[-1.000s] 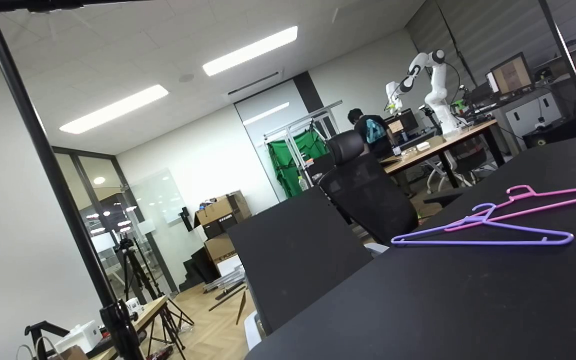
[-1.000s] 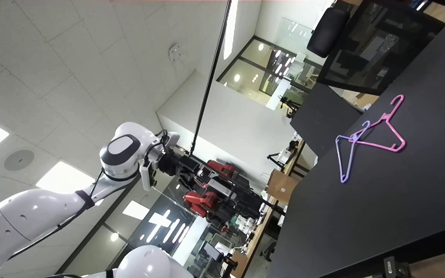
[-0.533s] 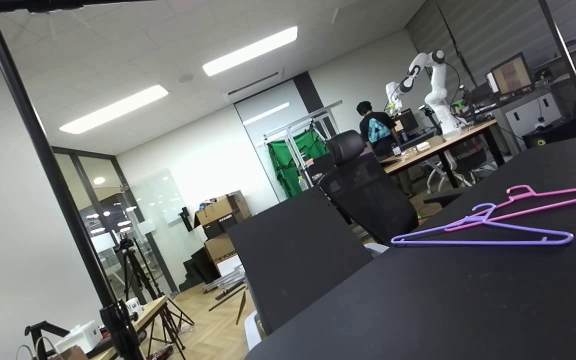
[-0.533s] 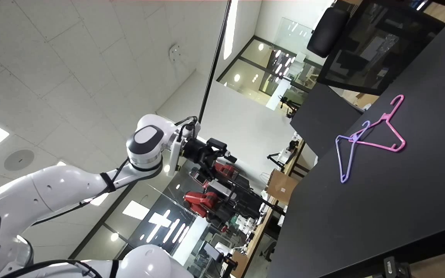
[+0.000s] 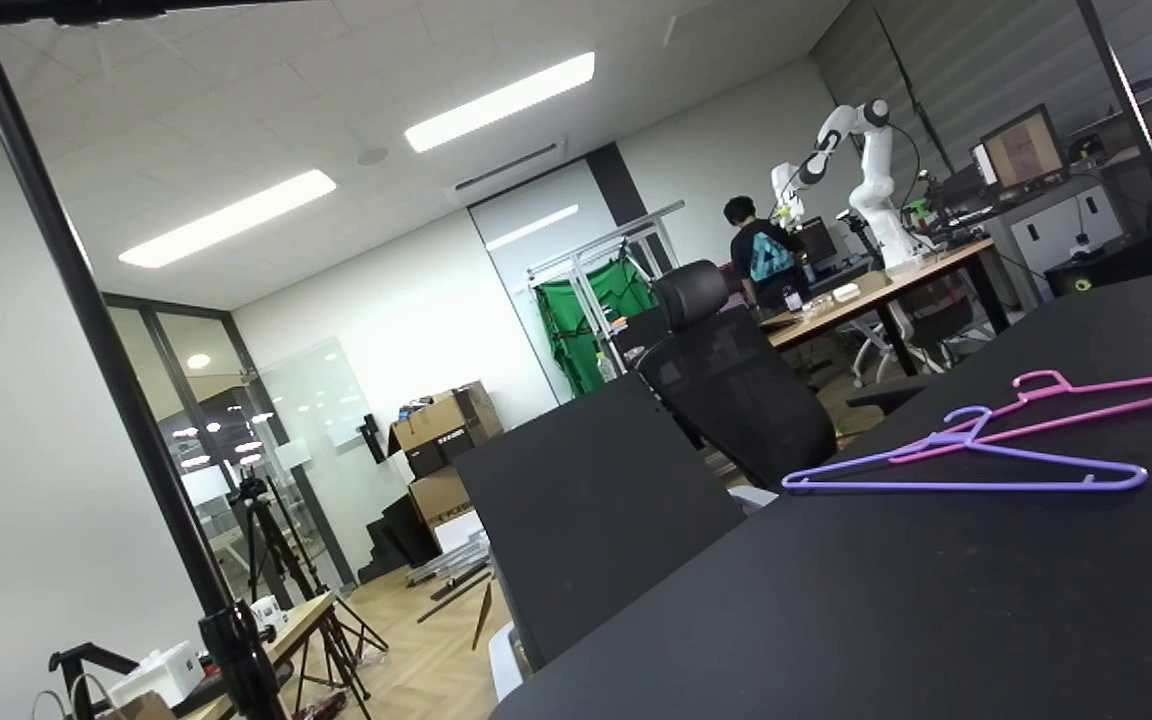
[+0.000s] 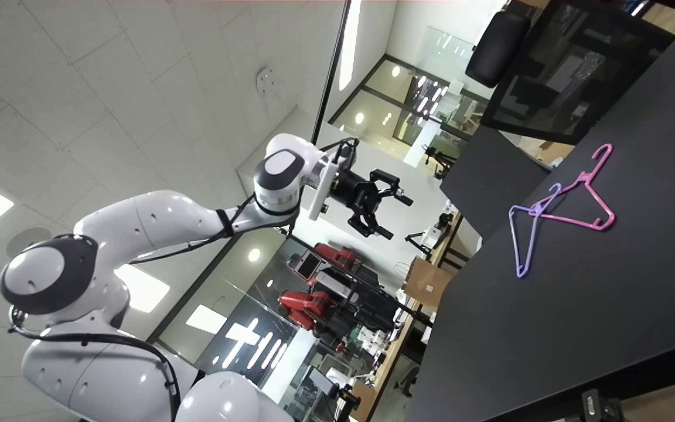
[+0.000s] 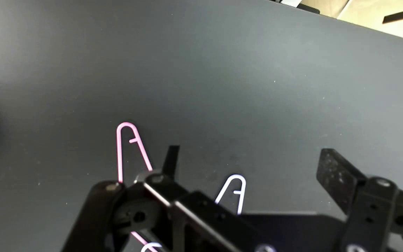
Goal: Hang up the blue hang wire on the rack
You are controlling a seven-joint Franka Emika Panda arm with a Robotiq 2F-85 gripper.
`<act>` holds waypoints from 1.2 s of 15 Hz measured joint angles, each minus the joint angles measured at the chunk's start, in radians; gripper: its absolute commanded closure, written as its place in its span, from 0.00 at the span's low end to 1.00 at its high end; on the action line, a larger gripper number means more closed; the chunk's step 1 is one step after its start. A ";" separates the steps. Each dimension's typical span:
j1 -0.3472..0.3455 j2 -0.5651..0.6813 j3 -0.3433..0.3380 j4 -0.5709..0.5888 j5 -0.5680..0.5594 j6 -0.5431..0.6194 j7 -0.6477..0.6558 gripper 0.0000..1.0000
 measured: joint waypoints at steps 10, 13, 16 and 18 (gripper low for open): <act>-0.007 0.017 0.008 0.010 0.004 0.005 -0.005 0.00; -0.007 0.017 0.008 0.009 0.004 0.005 -0.005 0.00; -0.007 0.017 0.008 0.009 0.004 0.005 -0.005 0.00; -0.008 0.017 0.008 0.009 0.004 0.005 -0.005 0.00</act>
